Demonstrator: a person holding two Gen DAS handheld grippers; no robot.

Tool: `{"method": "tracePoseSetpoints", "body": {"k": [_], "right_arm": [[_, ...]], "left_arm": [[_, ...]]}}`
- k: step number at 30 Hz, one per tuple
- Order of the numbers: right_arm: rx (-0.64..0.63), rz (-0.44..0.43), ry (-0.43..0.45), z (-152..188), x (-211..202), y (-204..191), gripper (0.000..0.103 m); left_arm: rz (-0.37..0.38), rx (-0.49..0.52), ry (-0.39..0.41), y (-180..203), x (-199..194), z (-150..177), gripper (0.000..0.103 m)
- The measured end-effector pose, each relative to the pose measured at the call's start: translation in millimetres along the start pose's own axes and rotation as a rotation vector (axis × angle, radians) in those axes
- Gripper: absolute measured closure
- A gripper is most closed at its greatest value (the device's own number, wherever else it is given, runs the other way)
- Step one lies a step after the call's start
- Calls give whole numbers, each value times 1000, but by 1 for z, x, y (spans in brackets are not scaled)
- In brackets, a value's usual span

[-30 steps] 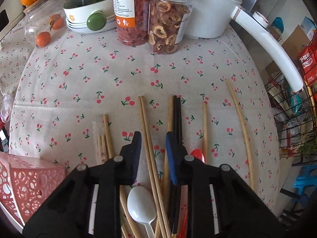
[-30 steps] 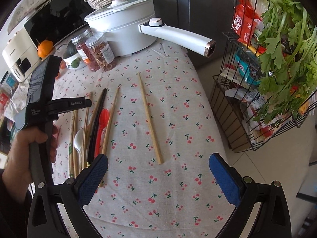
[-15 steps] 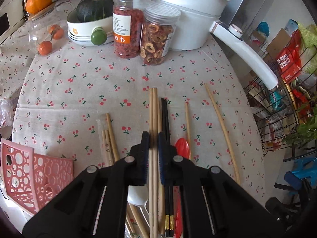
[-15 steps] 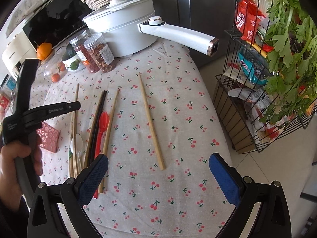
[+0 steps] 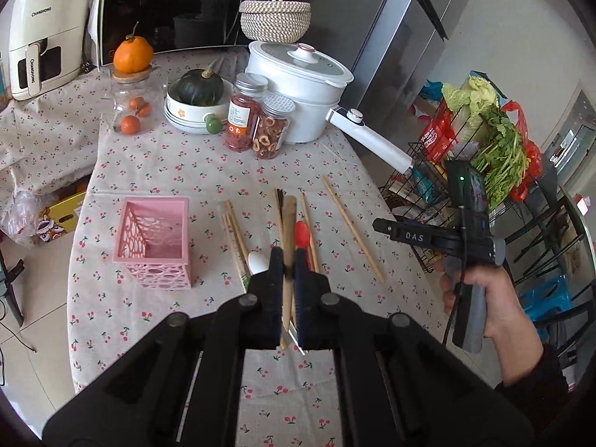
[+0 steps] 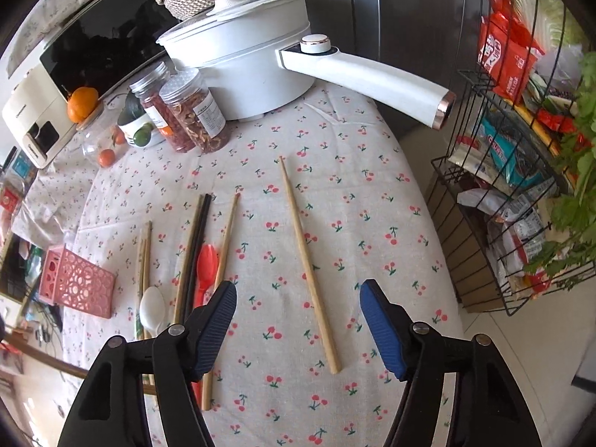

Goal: Organize utensils
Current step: 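Grasp the lone wooden chopstick with the right tool, then carry chopsticks to the pink holder and drop them in with both tools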

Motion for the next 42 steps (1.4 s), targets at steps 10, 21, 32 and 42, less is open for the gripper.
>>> {"method": "tracePoseSetpoints", "body": {"k": [10, 21, 32, 42], "right_arm": [[-61, 27, -59, -75, 75, -4, 63], [-69, 97, -66, -109, 113, -20, 96], [-38, 95, 107, -56, 23, -41, 97], [-42, 9, 316, 12, -88, -69, 97]], "left_arm": [[-12, 34, 74, -21, -25, 15, 98], [-9, -7, 95, -48, -40, 16, 98], [-18, -47, 156, -61, -66, 15, 98], [-19, -44, 316, -56, -111, 5, 98]]}}
Point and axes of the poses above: each gripper's, at about its wrist camera, not at the fingertips, and x roughly the way its jaws point, y to its right, z to its underside, the point moved 8 cm from there along x, roughly the way its jaws point, and after that the axes turned 13 degrees about -y, right-handed, at the moved point
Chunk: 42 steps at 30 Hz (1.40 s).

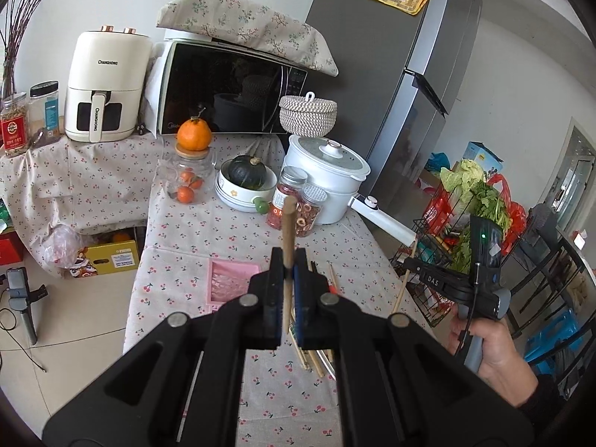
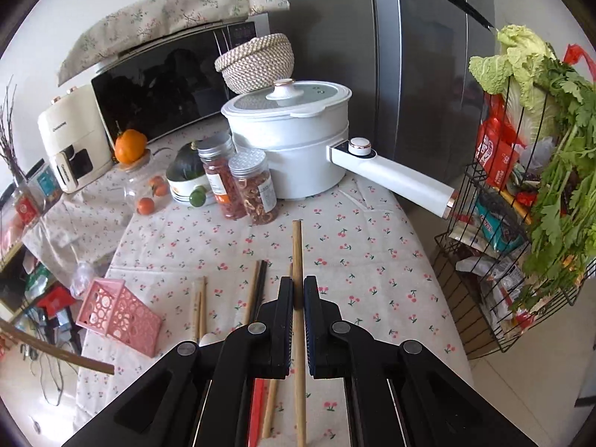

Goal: Organize utensils
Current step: 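Carry chopsticks to the pink holder and drop them in with both tools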

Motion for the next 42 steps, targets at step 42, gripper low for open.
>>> {"method": "tracePoseSetpoints", "body": {"k": [42], "right_arm": [[-46, -386, 87, -42, -11, -172, 97]], "left_arm": [[-184, -69, -212, -74, 116, -25, 97]]}}
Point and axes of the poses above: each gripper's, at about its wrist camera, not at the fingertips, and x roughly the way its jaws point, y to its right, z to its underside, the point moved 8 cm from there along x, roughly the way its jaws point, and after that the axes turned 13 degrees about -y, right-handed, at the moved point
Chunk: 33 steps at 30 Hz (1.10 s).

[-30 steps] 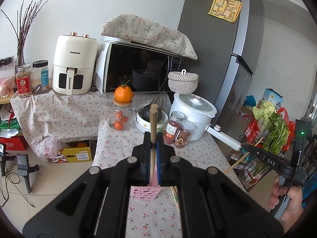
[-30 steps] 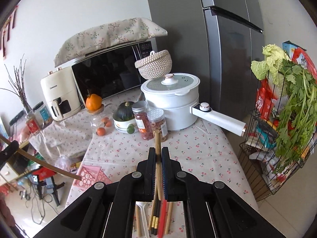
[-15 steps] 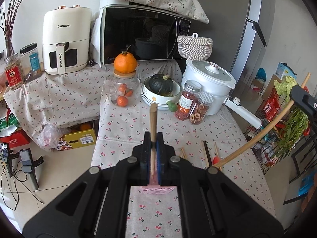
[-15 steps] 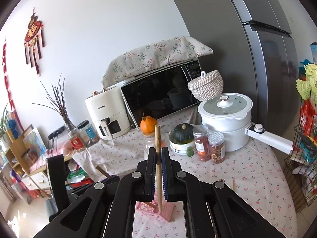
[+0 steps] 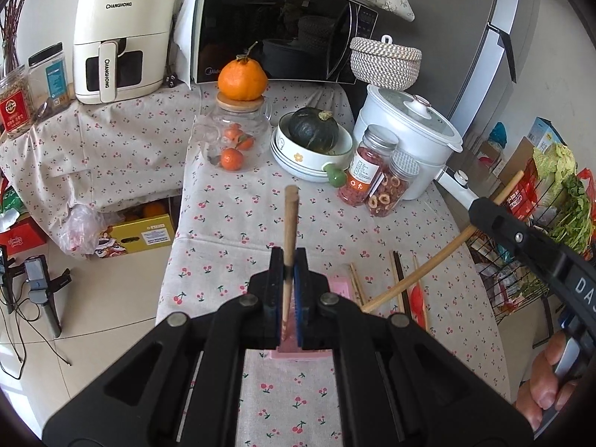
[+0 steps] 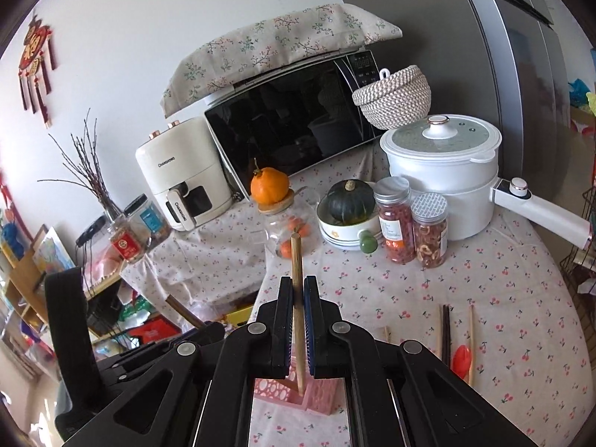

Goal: Organize utensils
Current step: 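Carry chopsticks to the pink holder and drop them in with both tools, then lower the left tool onto the pile and grasp another wooden chopstick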

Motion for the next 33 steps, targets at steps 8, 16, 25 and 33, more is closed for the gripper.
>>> {"method": "tracePoseSetpoints", "body": {"k": [8, 16, 25, 33], "right_arm": [[46, -25, -50, 1, 33, 5, 97], [75, -31, -93, 3, 57, 12, 95], [102, -74, -75, -5, 42, 24, 66], [76, -36, -34, -5, -9, 42, 41]], "left_arm": [[31, 24, 23, 8, 8, -11, 97], [53, 33, 38, 15, 17, -19, 97], [35, 16, 70, 15, 3, -20, 54], [19, 34, 61, 25, -12, -4, 31]]}}
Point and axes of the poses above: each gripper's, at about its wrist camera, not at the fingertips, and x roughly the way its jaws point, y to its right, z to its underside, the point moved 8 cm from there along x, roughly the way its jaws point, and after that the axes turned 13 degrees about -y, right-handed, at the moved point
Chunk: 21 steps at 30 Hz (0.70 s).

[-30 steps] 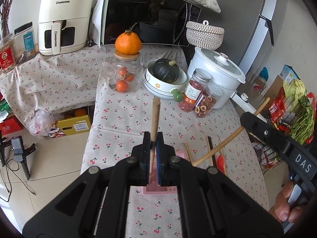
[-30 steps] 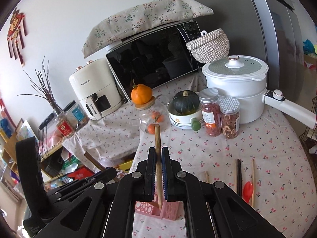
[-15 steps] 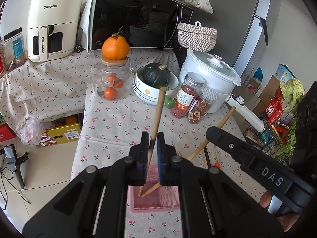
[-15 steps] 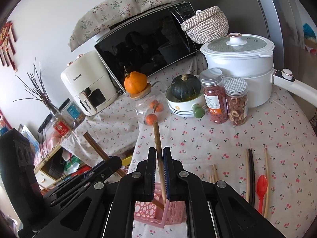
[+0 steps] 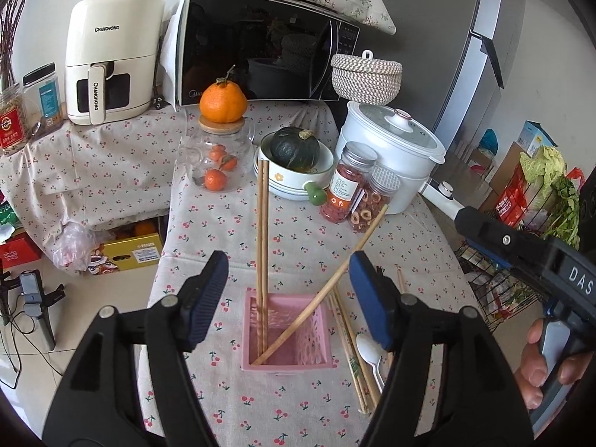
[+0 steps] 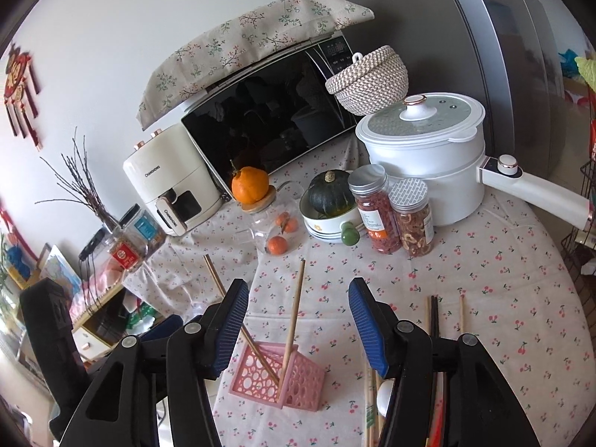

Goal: Organize utensils
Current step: 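Lower the left tool onto the pile and grasp another wooden chopstick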

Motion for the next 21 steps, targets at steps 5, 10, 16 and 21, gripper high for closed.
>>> {"method": "tracePoseSetpoints", "body": {"k": [5, 10, 16, 21], "right_arm": [[3, 51, -22, 13, -21, 25, 30], [32, 120, -80, 36, -28, 60, 24], [71, 219, -167, 65, -32, 101, 18], [102, 272, -224, 80, -38, 128, 18]], "left_arm": [[-9, 3, -27, 6, -3, 19, 15], [-45, 21, -95, 13, 3, 44, 7], [-40, 20, -207, 34, 16, 71, 7], [-41, 83, -279, 65, 26, 86, 7]]}}
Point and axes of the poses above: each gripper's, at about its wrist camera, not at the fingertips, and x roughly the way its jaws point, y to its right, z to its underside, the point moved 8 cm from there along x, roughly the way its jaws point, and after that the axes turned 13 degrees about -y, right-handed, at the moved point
